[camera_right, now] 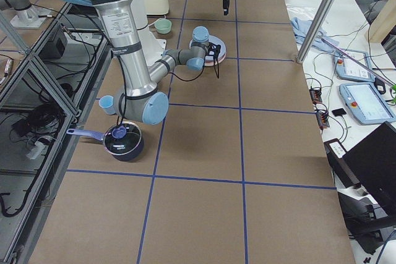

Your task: Stack three plates with pink and blue

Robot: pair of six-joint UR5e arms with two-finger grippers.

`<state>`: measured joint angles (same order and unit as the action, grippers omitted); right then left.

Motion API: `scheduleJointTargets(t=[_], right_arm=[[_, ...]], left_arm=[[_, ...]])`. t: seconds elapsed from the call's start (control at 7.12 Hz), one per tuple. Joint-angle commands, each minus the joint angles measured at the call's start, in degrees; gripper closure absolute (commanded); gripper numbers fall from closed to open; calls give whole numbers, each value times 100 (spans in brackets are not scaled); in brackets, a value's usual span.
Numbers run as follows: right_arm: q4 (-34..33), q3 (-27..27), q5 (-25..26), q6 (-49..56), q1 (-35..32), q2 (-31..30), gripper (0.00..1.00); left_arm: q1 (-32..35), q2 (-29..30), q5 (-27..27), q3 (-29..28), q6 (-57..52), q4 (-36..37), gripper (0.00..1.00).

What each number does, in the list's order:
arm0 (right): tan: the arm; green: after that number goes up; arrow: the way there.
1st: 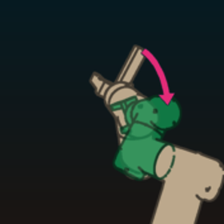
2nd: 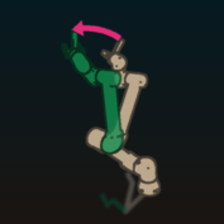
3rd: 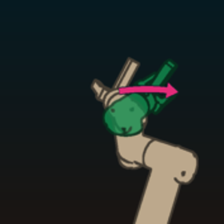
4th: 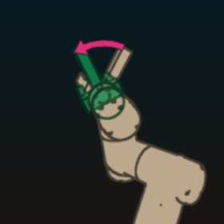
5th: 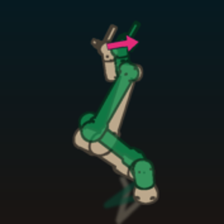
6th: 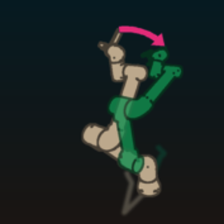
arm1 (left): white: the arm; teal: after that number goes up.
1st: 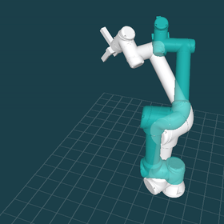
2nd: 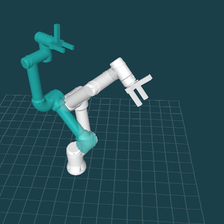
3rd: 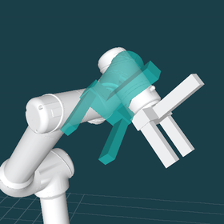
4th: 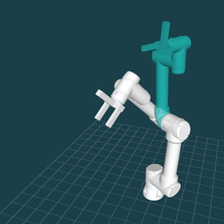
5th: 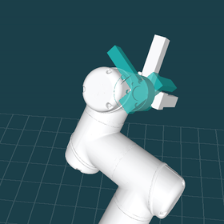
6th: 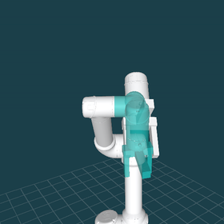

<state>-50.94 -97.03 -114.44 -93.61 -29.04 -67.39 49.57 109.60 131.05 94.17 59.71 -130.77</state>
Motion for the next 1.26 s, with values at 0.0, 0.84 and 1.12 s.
scheduleJointTargets(t=[0.0,0.84,1.12], right_arm=[[-13,-61,62,1,-41,-29,100],[-13,-315,564,1,127,-81,0],[-13,-517,223,19,-249,-405,0]], left_arm=[[0,0,0,-3,-3,-2,29],[0,-9,0,-12,-12,-10,28],[70,-113,9,5,-160,-28,29]])
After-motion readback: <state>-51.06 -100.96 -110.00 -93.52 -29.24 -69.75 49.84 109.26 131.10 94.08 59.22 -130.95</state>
